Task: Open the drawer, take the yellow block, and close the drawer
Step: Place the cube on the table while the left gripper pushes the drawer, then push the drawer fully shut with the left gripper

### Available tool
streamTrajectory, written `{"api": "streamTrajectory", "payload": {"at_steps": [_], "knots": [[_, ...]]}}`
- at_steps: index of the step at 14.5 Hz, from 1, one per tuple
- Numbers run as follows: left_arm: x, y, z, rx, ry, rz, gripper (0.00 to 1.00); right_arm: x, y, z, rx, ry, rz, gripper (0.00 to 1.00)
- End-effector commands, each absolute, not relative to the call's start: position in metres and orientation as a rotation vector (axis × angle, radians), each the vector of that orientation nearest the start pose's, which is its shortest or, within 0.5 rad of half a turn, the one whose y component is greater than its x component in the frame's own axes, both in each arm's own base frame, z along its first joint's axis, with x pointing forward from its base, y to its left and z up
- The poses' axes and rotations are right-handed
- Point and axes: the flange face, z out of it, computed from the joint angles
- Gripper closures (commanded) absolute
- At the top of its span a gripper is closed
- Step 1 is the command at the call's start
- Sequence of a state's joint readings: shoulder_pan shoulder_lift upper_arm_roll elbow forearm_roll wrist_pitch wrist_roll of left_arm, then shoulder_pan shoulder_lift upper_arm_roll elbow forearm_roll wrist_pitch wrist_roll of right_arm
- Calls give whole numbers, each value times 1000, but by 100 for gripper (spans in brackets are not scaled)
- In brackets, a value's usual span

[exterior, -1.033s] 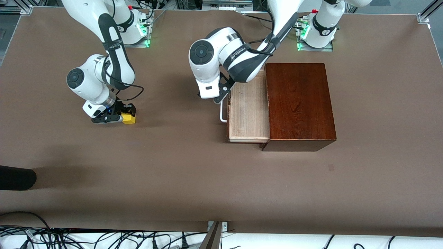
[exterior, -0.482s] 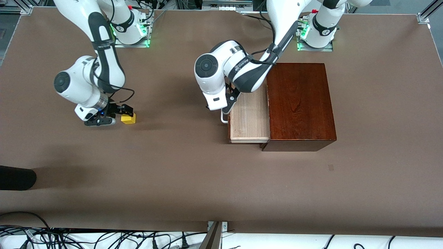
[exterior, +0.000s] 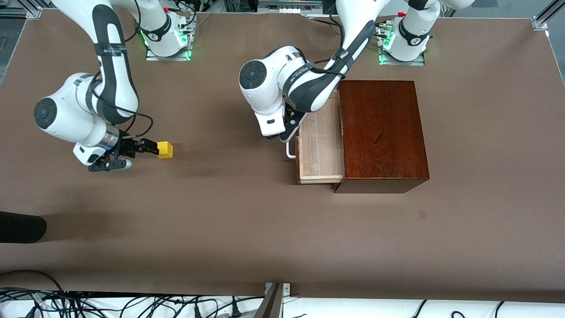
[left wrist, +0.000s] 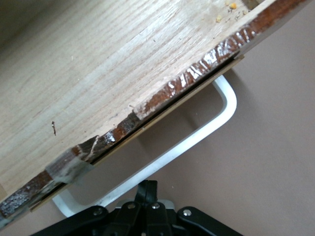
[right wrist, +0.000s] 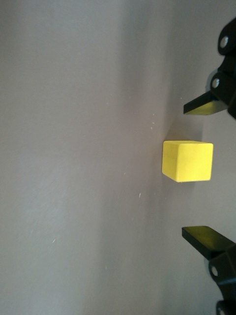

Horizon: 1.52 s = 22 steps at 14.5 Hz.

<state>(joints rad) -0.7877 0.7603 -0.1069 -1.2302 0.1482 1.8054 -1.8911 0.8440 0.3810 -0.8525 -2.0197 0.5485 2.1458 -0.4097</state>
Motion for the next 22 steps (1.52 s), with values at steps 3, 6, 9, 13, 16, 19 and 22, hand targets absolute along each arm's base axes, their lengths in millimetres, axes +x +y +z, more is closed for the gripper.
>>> {"api": "streamTrajectory", "payload": {"at_steps": [3,6,9,13,16,19,22], "knots": [[484,-508,316,-2498,-1334,-78,100,613,28,386,-2953,-149,113,0],[488,-489,319,-2469,-1379,-20,100,630,24,431,-2944,-152,126,0],[493,-468,328,-2450,-1418,23,100,641,46,486,-2969,-85,166,0],[493,-437,320,-2417,-1445,43,100,637,51,525,-2984,-100,142,0],[496,-423,307,-2410,-1406,55,100,626,64,548,-3033,-95,118,0],[498,-418,304,-2407,-1400,63,100,609,59,542,-3069,-2,148,0],[507,-395,305,-2432,-1315,42,100,586,62,537,-3093,91,158,0]]}}
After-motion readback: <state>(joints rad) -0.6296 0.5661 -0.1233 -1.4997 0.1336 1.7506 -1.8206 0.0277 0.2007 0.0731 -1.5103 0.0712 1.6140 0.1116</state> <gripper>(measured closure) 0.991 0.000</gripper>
